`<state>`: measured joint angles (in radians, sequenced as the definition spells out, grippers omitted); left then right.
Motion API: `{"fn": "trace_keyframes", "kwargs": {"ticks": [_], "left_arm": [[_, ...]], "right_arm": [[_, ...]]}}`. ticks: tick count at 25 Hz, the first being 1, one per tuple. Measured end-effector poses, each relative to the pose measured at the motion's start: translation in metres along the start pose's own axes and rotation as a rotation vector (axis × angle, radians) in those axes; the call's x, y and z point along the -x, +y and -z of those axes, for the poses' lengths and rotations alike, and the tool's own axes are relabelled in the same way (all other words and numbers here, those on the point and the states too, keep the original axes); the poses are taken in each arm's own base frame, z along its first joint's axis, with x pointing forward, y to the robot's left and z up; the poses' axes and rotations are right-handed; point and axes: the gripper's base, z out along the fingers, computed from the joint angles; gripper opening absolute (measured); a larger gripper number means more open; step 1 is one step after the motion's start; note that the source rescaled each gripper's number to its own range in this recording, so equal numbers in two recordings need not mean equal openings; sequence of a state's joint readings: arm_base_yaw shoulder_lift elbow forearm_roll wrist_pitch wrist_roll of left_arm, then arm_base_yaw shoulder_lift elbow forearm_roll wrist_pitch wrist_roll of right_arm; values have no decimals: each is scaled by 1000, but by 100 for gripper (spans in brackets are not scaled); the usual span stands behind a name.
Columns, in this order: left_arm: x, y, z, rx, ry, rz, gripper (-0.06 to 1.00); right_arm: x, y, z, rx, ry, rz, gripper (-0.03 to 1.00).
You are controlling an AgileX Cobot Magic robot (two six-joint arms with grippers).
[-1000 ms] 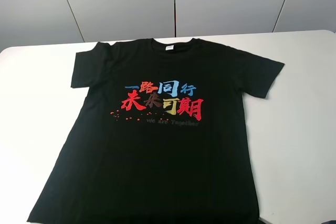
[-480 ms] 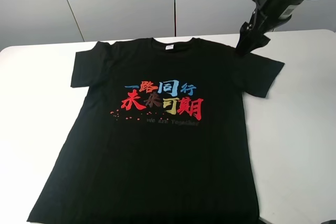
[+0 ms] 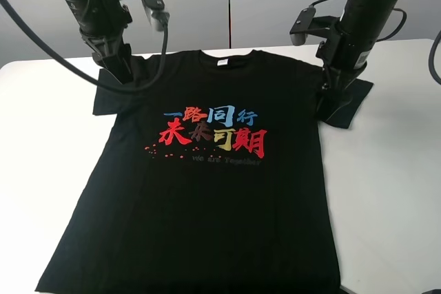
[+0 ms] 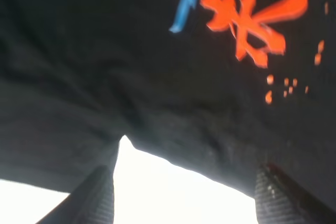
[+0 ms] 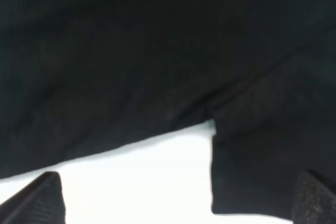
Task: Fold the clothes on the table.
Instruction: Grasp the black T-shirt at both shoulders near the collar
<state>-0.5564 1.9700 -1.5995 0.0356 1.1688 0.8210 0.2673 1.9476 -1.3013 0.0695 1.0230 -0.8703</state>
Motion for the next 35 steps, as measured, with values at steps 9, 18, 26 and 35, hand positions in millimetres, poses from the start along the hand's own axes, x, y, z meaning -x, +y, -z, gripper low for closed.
{"fn": "trace_keyframes", "kwargs": {"ticks": [9, 18, 26, 35], "left_arm": [[10, -1, -67, -71, 130, -96, 95], [9, -7, -92, -113, 108, -246, 100], [-29, -2, -118, -92, 214, -309, 100], [-26, 0, -119, -74, 165, -322, 100]], "right_arm": [[28, 25, -12, 21, -6, 136, 86], [35, 29, -32, 5, 77, 178, 86], [34, 26, -33, -29, 93, 203, 91], [32, 23, -34, -55, 118, 229, 91]]}}
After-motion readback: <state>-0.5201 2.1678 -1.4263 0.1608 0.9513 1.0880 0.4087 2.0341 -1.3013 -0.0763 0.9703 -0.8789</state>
